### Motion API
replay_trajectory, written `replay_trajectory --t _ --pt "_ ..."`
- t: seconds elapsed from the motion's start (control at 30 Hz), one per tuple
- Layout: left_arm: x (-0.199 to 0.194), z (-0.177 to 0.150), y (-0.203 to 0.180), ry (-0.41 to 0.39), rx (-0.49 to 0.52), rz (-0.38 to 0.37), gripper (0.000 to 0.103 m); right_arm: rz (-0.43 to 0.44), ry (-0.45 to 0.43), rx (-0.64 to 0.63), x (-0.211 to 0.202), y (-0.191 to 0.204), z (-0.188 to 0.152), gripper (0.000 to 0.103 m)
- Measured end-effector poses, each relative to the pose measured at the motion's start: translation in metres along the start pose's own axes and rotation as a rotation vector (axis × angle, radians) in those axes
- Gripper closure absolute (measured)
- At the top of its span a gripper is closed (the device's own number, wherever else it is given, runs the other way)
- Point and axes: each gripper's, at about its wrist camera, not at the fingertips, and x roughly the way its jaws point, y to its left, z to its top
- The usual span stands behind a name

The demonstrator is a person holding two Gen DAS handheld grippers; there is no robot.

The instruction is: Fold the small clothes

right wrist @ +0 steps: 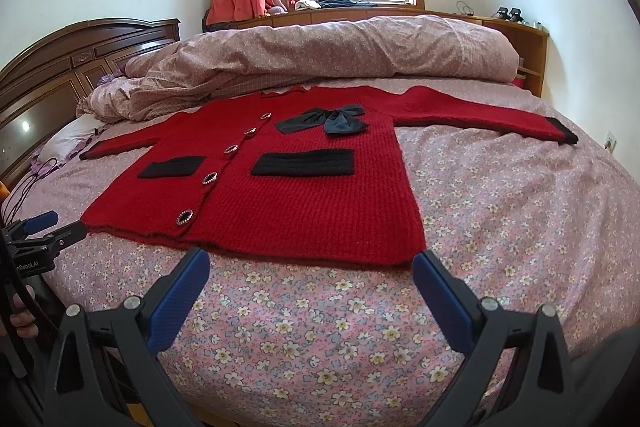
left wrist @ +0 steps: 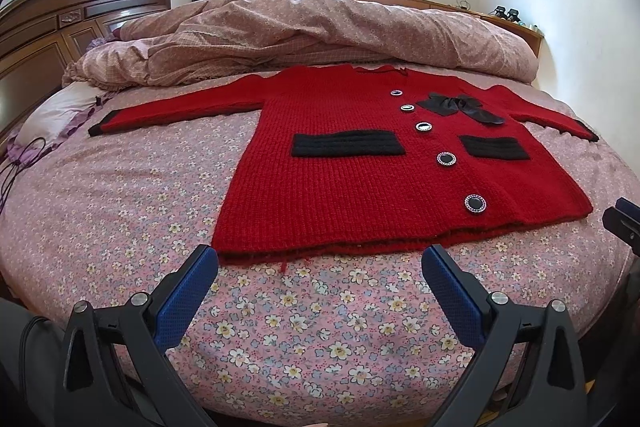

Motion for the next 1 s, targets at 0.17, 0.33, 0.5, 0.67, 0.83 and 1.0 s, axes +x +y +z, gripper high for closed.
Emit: replay_trajectory --t 0.17,0.33,0.5,0.67,0.83,1.0 --pt "-0.0007 -0.0003 0.0006 0.001 0.001 -0.002 0.004 -0.001 0.003 -0.001 0.0007 0.0001 0.0001 0.000" --pt "0.0003 -0.0002 0.0015 0.005 -0.001 -0.002 0.004 0.001 0.007 -0.006 0.0019 0.0013 -0.0003 0.000" --pt "0.0007 -0.0004 0.0022 0.006 0.000 -0.002 0.004 0.002 0.009 -0.009 0.0020 0.0024 -0.0008 0.000" --pt "0.0008 -0.0003 0.0017 0.008 -0.002 -0.001 0.004 0.004 0.008 -0.009 0.0019 0.0025 -0.0008 0.000" --pt "0.0011 -0.0001 0.0035 0.010 -0.009 0.007 0.004 0.009 0.008 -0.010 0.0022 0.0037 -0.0009 0.000" --pt "0.0018 0.0004 0.0049 0.012 -0.010 0.005 0.004 0.010 0.013 -0.009 0.0025 0.0040 -0.0015 0.000"
